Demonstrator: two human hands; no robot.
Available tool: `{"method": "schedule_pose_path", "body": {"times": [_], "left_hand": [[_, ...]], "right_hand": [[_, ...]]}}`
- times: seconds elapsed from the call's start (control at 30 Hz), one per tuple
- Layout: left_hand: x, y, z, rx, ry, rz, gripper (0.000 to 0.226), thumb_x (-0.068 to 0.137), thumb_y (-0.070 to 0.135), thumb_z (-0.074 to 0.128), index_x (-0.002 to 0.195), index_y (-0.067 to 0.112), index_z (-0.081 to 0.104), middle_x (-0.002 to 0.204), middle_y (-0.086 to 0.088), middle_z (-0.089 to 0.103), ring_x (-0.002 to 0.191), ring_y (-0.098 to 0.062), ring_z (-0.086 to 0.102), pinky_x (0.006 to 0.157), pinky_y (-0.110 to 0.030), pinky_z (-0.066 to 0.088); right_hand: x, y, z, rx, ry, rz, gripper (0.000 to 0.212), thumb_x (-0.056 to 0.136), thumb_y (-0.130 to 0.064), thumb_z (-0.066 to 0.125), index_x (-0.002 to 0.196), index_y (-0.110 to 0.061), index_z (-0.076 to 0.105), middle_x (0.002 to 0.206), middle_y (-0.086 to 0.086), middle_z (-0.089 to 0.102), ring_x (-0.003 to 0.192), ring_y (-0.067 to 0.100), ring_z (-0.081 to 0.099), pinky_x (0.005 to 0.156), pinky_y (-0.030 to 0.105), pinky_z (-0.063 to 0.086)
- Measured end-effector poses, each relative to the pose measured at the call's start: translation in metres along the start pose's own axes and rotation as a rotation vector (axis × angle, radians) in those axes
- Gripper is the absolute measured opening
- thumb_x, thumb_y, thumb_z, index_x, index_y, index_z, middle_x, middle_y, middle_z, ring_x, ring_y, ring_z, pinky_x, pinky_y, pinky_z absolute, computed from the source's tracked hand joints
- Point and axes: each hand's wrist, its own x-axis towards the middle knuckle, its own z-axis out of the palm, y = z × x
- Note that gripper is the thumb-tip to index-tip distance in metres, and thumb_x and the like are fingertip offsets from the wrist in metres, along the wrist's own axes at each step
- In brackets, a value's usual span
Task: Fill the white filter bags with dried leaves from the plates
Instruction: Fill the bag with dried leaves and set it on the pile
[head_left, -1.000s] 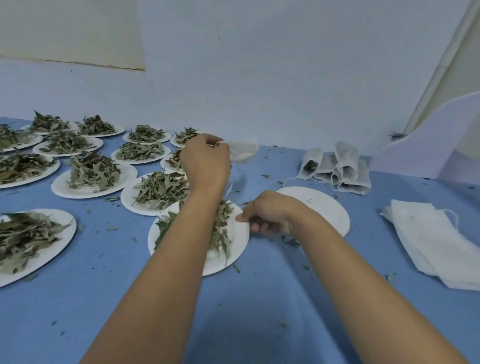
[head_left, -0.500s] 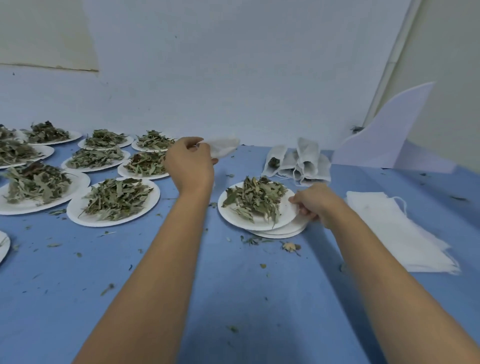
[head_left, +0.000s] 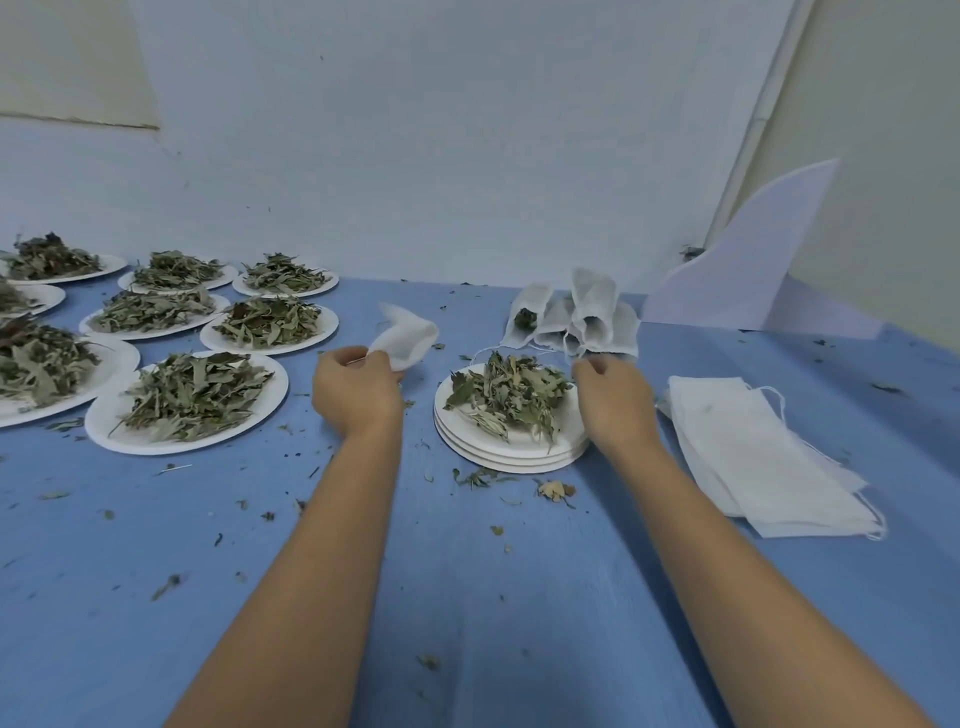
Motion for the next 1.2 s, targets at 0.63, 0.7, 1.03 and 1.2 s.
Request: {"method": "schedule_pose_path", "body": {"times": [0.63,0.7,1.03,1.2], "left_hand": [[0.001,-0.006,-0.001,-0.035,-0.029,0.018,0.016,0.083,-0.001,0.057,0.096,0.010,0.059,0.080,0.002,0.060,0.064,-0.006,0.061,0.053,-0.015,0.047],[0.000,-0.006,-0.001,-0.033,-0.033,0.029,0.017,0.083,-0.001,0.057,0.096,0.009,0.059,0.082,0.001,0.060,0.064,-0.005,0.061,0.050,-0.012,0.048],[-0.008,-0.004,0.001,0.003,-0.029,0.053,0.017,0.084,-0.002,0.056,0.096,0.009,0.059,0.095,-0.006,0.064,0.081,-0.019,0.067,0.052,-0.013,0.048],[-0.010,-0.005,0.002,0.026,-0.045,0.070,0.017,0.084,-0.001,0.056,0.095,0.010,0.059,0.093,-0.005,0.064,0.076,-0.017,0.066,0.054,-0.014,0.049]], "right_hand": [[-0.004,-0.030,0.050,-0.486,-0.325,-0.324,0.047,0.088,-0.063,0.046,0.119,-0.030,0.058,0.125,0.000,0.054,0.119,0.026,0.045,0.101,0.048,0.035],[-0.004,-0.030,0.049,-0.431,-0.307,-0.345,0.032,0.094,-0.047,0.048,0.109,-0.022,0.062,0.115,0.002,0.057,0.110,0.025,0.050,0.095,0.044,0.040],[-0.006,-0.028,0.047,-0.313,-0.345,-0.341,0.050,0.096,-0.004,0.038,0.144,-0.017,0.038,0.134,0.009,0.053,0.118,0.028,0.050,0.089,0.035,0.040],[-0.007,-0.034,0.048,-0.423,-0.420,-0.274,0.038,0.097,-0.001,0.034,0.135,-0.004,0.037,0.160,0.012,0.001,0.094,0.028,0.058,0.070,0.033,0.036]]}}
